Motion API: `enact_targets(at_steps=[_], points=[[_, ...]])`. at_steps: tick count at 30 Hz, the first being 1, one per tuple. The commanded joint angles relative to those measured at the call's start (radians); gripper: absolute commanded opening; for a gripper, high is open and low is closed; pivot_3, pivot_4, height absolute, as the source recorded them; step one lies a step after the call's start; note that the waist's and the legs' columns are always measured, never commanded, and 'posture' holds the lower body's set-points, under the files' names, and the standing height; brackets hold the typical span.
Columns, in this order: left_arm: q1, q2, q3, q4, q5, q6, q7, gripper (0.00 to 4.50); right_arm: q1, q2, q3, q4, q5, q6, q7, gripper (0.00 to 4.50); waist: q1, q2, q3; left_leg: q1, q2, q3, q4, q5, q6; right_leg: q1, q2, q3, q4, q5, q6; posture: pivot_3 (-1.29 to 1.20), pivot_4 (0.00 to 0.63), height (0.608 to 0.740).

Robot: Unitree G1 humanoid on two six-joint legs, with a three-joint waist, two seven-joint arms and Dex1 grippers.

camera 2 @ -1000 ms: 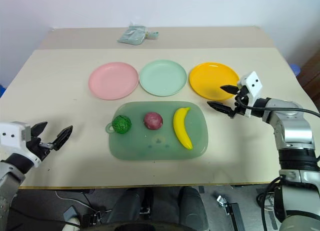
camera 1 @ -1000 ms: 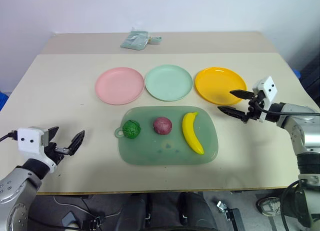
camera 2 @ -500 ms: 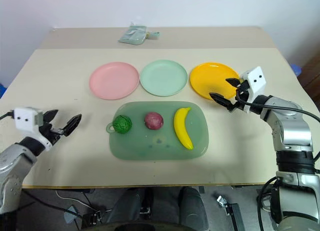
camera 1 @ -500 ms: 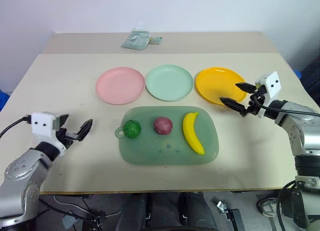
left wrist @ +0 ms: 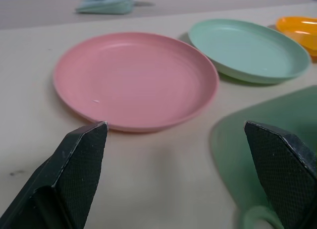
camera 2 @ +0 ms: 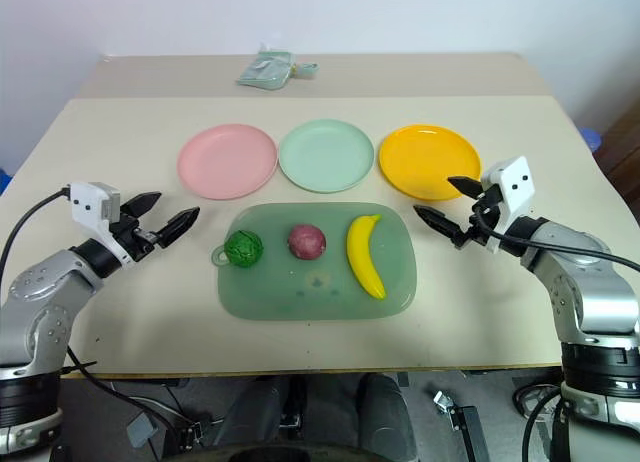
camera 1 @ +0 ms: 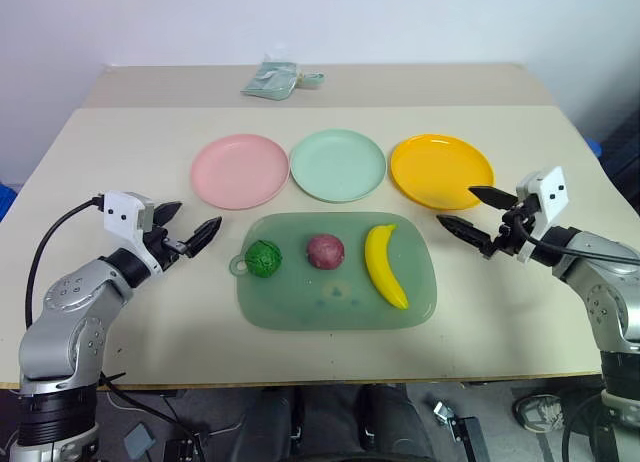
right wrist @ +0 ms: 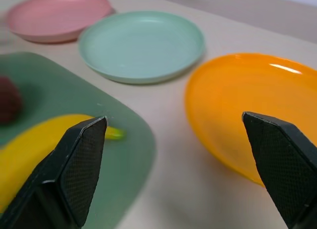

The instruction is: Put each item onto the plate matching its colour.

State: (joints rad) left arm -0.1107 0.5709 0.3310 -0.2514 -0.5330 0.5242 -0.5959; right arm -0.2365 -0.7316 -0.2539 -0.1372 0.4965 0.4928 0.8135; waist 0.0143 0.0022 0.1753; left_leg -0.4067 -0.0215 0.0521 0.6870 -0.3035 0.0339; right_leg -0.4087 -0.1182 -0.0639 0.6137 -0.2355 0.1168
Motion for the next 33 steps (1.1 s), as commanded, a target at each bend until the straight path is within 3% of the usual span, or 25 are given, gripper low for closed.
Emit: enact_targets(at_steps=[1, 17, 31, 33], points=[[-0.010, 0.013, -0.005, -0.059, -0.037, 0.016, -0.022, 4.50, 0.012, 0.000, -0.016, -0.038, 0.021, -0.016, 0.020, 4.45, 0.000, 0.000, 0.000, 0.000, 0.000, 0.000, 0.000, 0.000, 0.000, 0.000, 0.000, 0.000, 0.000, 0.000, 0.000, 0.00, 0.150, 0.740], [0.003, 0.044, -0.118, -0.140, -0.059, 0.052, -0.106, 4.50, 0.031, 0.045, 0.041, -0.090, 0.030, -0.052, 0.072, 4.45, -0.001, 0.000, 0.000, 0.000, 0.000, 0.000, 0.000, 0.000, 0.000, 0.000, 0.000, 0.000, 0.000, 0.000, 0.000, 0.00, 0.150, 0.740], [-0.026, 0.080, -0.308, -0.076, 0.114, -0.015, -0.155, 4.50, 0.026, -0.003, 0.198, -0.359, 0.091, 0.109, 0.109, 4.45, -0.001, 0.000, 0.000, 0.000, 0.000, -0.001, 0.000, 0.000, 0.000, 0.000, 0.000, 0.000, 0.000, 0.000, 0.000, 0.00, 0.150, 0.740], [-0.036, 0.077, -0.317, -0.067, 0.122, -0.019, -0.158, 3.97, 0.019, 0.001, 0.213, -0.364, 0.086, 0.110, 0.098, 4.50, -0.001, 0.000, 0.000, 0.000, 0.000, -0.001, 0.000, 0.000, 0.000, 0.000, 0.000, 0.000, 0.000, 0.000, 0.000, 0.00, 0.150, 0.740]])
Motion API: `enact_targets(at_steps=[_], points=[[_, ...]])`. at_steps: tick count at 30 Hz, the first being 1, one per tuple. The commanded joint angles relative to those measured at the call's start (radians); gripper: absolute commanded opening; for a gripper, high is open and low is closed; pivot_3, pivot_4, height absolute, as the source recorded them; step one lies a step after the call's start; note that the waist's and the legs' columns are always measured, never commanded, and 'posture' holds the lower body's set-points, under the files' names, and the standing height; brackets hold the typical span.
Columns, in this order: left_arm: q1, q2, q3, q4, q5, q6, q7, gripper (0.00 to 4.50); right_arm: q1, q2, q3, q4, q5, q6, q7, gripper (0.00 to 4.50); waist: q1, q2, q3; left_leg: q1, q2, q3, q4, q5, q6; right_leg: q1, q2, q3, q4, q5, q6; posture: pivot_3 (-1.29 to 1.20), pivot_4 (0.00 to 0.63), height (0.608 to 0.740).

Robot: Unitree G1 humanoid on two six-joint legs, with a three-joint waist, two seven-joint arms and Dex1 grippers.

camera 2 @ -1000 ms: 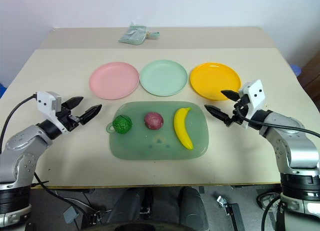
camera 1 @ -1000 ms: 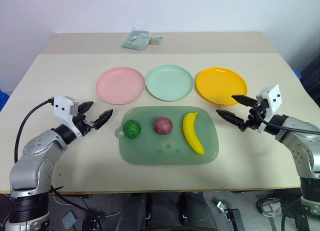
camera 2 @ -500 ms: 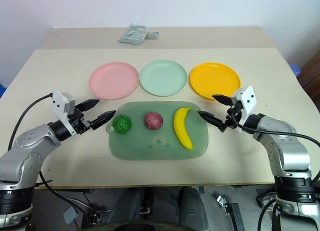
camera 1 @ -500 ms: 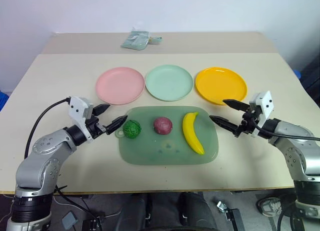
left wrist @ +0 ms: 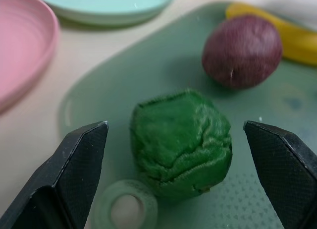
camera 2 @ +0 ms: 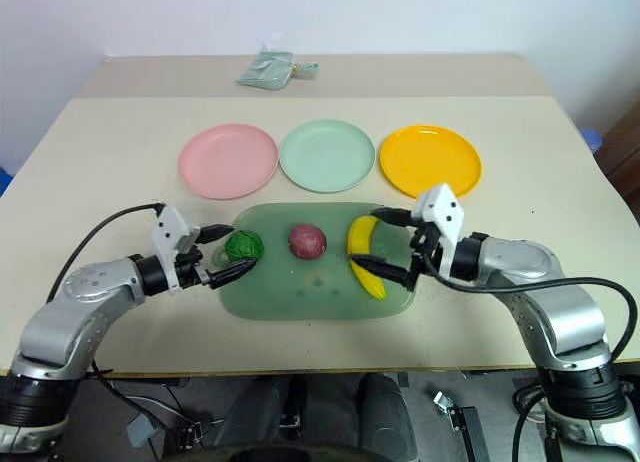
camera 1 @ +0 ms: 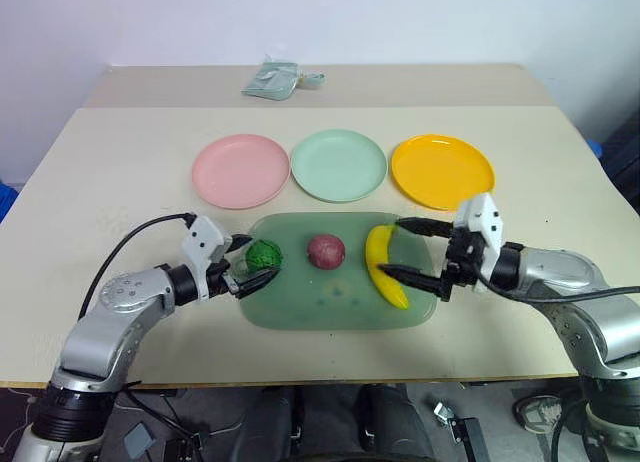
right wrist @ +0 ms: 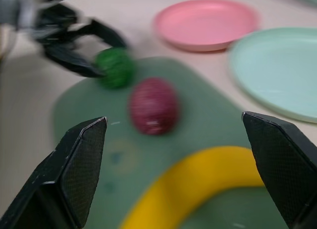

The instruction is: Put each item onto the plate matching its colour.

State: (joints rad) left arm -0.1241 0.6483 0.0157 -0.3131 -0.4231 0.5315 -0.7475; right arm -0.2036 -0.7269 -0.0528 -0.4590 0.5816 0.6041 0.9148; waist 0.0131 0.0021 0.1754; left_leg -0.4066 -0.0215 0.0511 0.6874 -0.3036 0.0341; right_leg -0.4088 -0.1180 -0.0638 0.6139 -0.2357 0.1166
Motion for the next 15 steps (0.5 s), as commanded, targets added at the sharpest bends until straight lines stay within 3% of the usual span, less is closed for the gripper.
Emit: enact_targets(at_steps=[1, 5, 11, 15], points=[[-0.028, -0.004, -0.004, 0.000, 0.016, -0.028, -0.006, 3.61, -0.017, -0.001, 0.014, -0.040, 0.000, -0.002, -0.010, 4.50, 0.000, 0.000, 0.000, 0.000, 0.000, 0.000, 0.000, 0.000, 0.000, 0.000, 0.000, 0.000, 0.000, 0.000, 0.000, 0.00, 0.150, 0.740], [-0.048, -0.021, 0.012, 0.012, 0.013, -0.035, 0.001, 1.80, -0.019, -0.003, 0.014, -0.035, -0.002, -0.007, -0.019, 4.50, 0.001, 0.000, 0.000, 0.000, 0.000, 0.000, 0.000, 0.000, 0.000, 0.000, 0.000, 0.000, 0.000, 0.000, 0.000, 0.00, 0.150, 0.740], [-0.282, -0.141, 0.051, 0.166, 0.025, -0.065, 0.121, 1.70, -0.024, 0.017, 0.002, -0.005, -0.011, -0.032, -0.042, 4.50, 0.010, -0.001, 0.000, -0.001, 0.000, -0.002, 0.004, 0.000, 0.000, 0.001, 0.000, -0.001, 0.001, 0.000, 0.000, 0.00, 0.150, 0.740], [-0.555, -0.242, -0.004, 0.443, 0.119, -0.106, 0.209, 1.70, -0.055, 0.053, 0.007, 0.040, -0.028, -0.061, -0.070, 4.50, 0.026, -0.001, 0.000, -0.002, -0.001, -0.002, 0.008, -0.001, 0.002, 0.002, 0.001, -0.002, 0.003, 0.000, 0.001, 0.00, 0.150, 0.740]])
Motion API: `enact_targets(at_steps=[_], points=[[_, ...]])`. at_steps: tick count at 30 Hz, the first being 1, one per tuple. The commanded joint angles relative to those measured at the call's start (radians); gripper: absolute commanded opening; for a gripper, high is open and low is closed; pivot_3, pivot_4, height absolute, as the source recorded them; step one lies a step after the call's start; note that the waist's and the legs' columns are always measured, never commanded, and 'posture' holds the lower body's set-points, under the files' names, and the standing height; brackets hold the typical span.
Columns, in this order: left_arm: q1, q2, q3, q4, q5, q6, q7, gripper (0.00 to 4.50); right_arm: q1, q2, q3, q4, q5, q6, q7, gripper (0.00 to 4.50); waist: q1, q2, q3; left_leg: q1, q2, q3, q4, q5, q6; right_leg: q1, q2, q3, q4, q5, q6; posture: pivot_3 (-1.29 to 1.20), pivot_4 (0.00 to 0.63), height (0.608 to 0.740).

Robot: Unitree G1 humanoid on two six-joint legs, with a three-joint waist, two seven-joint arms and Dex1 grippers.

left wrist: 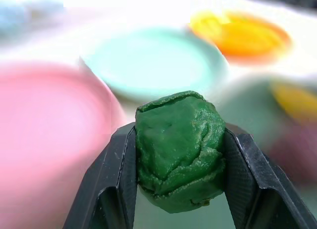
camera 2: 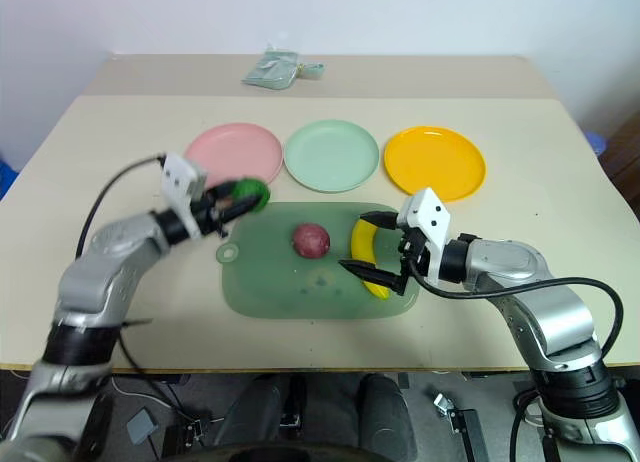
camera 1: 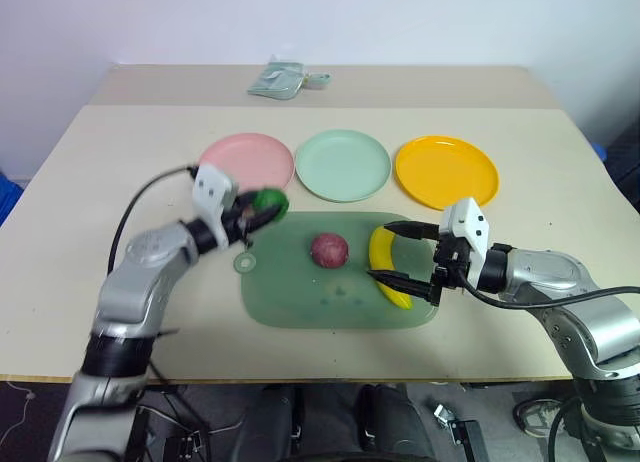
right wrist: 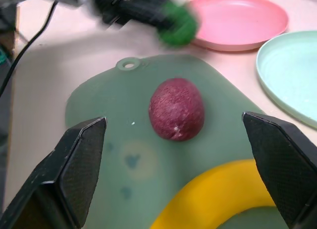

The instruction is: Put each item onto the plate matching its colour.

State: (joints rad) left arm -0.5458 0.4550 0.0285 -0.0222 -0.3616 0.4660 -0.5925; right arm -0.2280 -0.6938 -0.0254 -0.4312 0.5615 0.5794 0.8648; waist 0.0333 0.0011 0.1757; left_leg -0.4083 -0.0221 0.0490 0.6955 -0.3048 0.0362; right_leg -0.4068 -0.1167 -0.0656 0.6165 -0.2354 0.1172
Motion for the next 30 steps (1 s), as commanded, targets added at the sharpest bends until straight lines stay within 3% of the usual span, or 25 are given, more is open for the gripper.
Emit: enact_targets(at_steps=[1, 7, 14, 16, 20, 24, 27, 30], points=[[-0.191, -0.075, -0.023, 0.225, 0.068, -0.051, 0.060, 1.70, -0.040, 0.027, -0.017, 0.025, -0.016, -0.040, -0.027, 4.50, 0.009, 0.000, 0.000, 0.000, 0.000, 0.000, 0.001, 0.000, 0.001, 0.000, 0.000, 0.000, 0.001, 0.000, 0.000, 0.00, 0.150, 0.740], [-0.563, -0.242, -0.103, 0.848, 0.208, -0.224, 0.020, 1.70, -0.055, 0.062, -0.005, 0.092, -0.113, -0.102, -0.102, 4.50, 0.005, -0.002, 0.000, -0.002, -0.005, 0.002, 0.003, -0.003, 0.006, 0.002, 0.000, 0.000, 0.000, 0.001, 0.003, 0.00, 0.150, 0.740], [-0.716, -0.325, -0.095, 1.169, 0.275, -0.320, 0.003, 1.70, 0.007, 0.083, -0.039, 0.031, -0.110, -0.103, -0.161, 4.50, -0.012, -0.003, 0.001, -0.003, -0.002, 0.004, 0.002, -0.004, 0.007, 0.000, 0.000, 0.000, -0.002, 0.000, 0.007, 0.00, 0.150, 0.740], [-0.727, -0.331, -0.074, 1.187, 0.269, -0.334, -0.014, 2.72, 0.016, 0.091, -0.044, 0.012, -0.106, -0.094, -0.180, 4.50, -0.019, -0.003, 0.001, -0.003, -0.001, 0.004, 0.003, -0.004, 0.007, 0.000, -0.001, 0.000, -0.002, 0.000, 0.007, 0.00, 0.150, 0.740], [-0.729, -0.314, -0.015, 1.152, 0.232, -0.372, -0.036, 4.43, 0.033, 0.093, -0.052, -0.017, -0.097, -0.078, -0.199, 4.50, -0.019, -0.003, 0.001, -0.003, -0.001, 0.004, 0.003, -0.004, 0.007, 0.000, -0.001, 0.000, -0.002, 0.000, 0.007, 0.00, 0.150, 0.740], [-0.624, -0.250, 0.007, 0.946, 0.192, -0.360, -0.165, 4.43, 0.044, 0.076, -0.068, -0.029, -0.082, -0.065, -0.191, 4.50, -0.021, -0.003, 0.001, -0.003, -0.001, 0.004, 0.003, -0.004, 0.006, 0.000, -0.001, 0.000, -0.001, 0.001, 0.007, 0.00, 0.150, 0.740], [-0.466, -0.189, -0.024, 0.664, 0.147, -0.291, -0.302, 4.43, 0.051, 0.054, -0.078, -0.031, -0.057, -0.052, -0.153, 4.50, -0.025, -0.002, 0.001, -0.002, -0.001, 0.004, 0.002, -0.004, 0.006, 0.000, -0.001, 0.001, 0.000, 0.000, 0.007, 0.00, 0.150, 0.740], [-0.251, -0.063, -0.122, 0.313, 0.115, -0.185, -0.481, 4.43, 0.090, -0.003, -0.092, -0.056, 0.004, -0.029, -0.058, 4.50, -0.026, -0.001, 0.001, -0.002, -0.001, 0.004, 0.002, -0.004, 0.006, 0.000, -0.001, 0.001, 0.000, 0.000, 0.007, 0.00, 0.150, 0.740]])
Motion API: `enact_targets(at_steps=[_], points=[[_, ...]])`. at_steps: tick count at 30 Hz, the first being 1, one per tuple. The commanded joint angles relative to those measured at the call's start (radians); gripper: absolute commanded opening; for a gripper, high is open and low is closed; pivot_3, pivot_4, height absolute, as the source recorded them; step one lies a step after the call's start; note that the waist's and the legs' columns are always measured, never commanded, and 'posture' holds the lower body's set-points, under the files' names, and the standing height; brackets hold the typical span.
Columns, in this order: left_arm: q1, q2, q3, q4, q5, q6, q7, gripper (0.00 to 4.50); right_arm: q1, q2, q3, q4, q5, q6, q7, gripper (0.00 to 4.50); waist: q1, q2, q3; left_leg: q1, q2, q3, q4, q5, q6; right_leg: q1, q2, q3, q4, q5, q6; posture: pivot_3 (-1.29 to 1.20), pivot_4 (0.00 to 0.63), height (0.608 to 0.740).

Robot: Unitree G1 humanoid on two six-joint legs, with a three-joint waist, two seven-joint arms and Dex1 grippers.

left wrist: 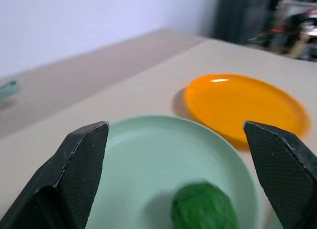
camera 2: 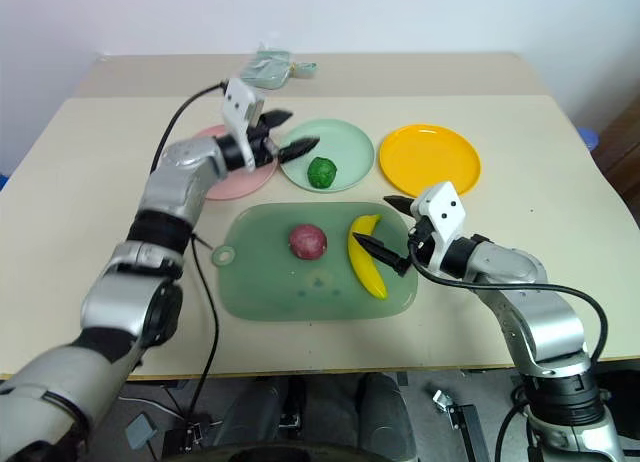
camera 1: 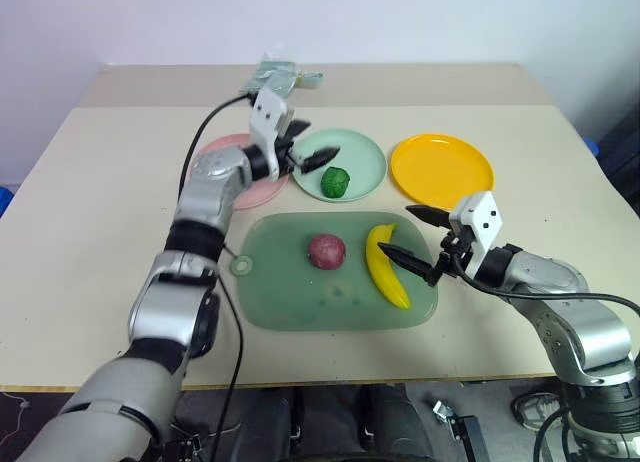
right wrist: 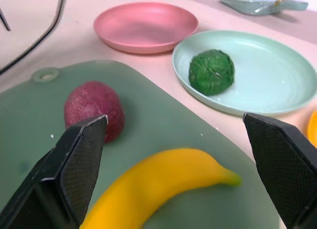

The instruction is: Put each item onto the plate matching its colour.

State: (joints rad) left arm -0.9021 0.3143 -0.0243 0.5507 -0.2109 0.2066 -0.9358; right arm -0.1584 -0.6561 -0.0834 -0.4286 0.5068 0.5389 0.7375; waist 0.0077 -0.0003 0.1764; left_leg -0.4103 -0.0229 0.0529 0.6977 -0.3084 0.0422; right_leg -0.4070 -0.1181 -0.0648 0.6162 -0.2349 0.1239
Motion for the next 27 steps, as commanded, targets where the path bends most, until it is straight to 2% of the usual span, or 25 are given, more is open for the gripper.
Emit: enact_targets(at_steps=[1, 6, 11, 15, 18, 21, 25, 27], points=[[0.148, 0.106, -0.090, -0.330, -0.037, 0.096, -0.162, 4.43, 0.027, -0.052, -0.037, -0.060, 0.068, 0.015, 0.084, 4.50, 0.002, 0.000, 0.000, 0.000, 0.000, 0.000, 0.000, 0.000, 0.000, 0.000, 0.000, 0.000, 0.000, 0.000, 0.000, 0.00, 0.150, 0.740], [0.278, 0.172, -0.170, -0.581, -0.071, 0.223, -0.215, 4.43, 0.036, -0.080, -0.041, -0.039, 0.070, 0.002, 0.122, 4.50, 0.024, -0.001, 0.001, 0.000, -0.001, -0.002, 0.004, 0.000, 0.000, 0.003, -0.001, 0.000, -0.002, 0.000, -0.001, 0.00, 0.150, 0.740], [0.305, 0.180, -0.253, -0.609, -0.001, 0.222, -0.192, 4.43, 0.037, -0.068, -0.035, -0.046, 0.064, -0.005, 0.113, 4.50, 0.029, 0.000, 0.000, 0.001, -0.001, -0.002, 0.003, 0.000, 0.000, 0.003, -0.001, 0.001, -0.002, 0.000, -0.001, 0.00, 0.150, 0.740], [0.289, 0.174, -0.300, -0.559, 0.060, 0.213, -0.154, 4.43, 0.054, -0.064, -0.043, -0.062, 0.066, -0.008, 0.101, 4.50, 0.031, 0.000, 0.000, 0.001, -0.001, -0.002, 0.003, 0.000, 0.001, 0.002, -0.001, 0.001, -0.001, 0.000, -0.001, 0.00, 0.150, 0.740], [0.285, 0.171, -0.309, -0.547, 0.069, 0.200, -0.153, 3.62, 0.069, -0.064, -0.049, -0.080, 0.071, -0.006, 0.092, 4.50, 0.031, 0.000, 0.000, 0.001, -0.001, -0.002, 0.003, 0.000, 0.001, 0.002, -0.001, 0.001, -0.001, 0.000, -0.001, 0.00, 0.150, 0.740], [0.281, 0.163, -0.299, -0.538, 0.074, 0.190, -0.131, 2.33, 0.072, -0.064, -0.052, -0.085, 0.074, -0.005, 0.084, 4.50, 0.030, 0.000, 0.000, 0.001, -0.001, -0.002, 0.003, -0.001, 0.001, 0.002, 0.000, 0.001, -0.001, 0.000, -0.001, 0.00, 0.150, 0.740], [0.267, 0.122, -0.202, -0.517, 0.033, 0.185, -0.043, 2.33, 0.074, -0.064, -0.054, -0.089, 0.077, -0.001, 0.077, 4.50, 0.031, 0.000, 0.000, 0.001, -0.001, -0.002, 0.003, -0.001, 0.001, 0.002, -0.001, 0.001, -0.001, 0.000, -0.001, 0.00, 0.150, 0.740], [0.232, 0.083, -0.113, -0.471, 0.016, 0.218, 0.072, 2.33, 0.075, -0.064, -0.054, -0.091, 0.076, -0.001, 0.074, 4.50, 0.031, -0.001, 0.000, 0.001, -0.001, -0.002, 0.003, 0.000, 0.001, 0.002, -0.001, 0.001, -0.001, 0.000, -0.001, 0.00, 0.150, 0.740]])
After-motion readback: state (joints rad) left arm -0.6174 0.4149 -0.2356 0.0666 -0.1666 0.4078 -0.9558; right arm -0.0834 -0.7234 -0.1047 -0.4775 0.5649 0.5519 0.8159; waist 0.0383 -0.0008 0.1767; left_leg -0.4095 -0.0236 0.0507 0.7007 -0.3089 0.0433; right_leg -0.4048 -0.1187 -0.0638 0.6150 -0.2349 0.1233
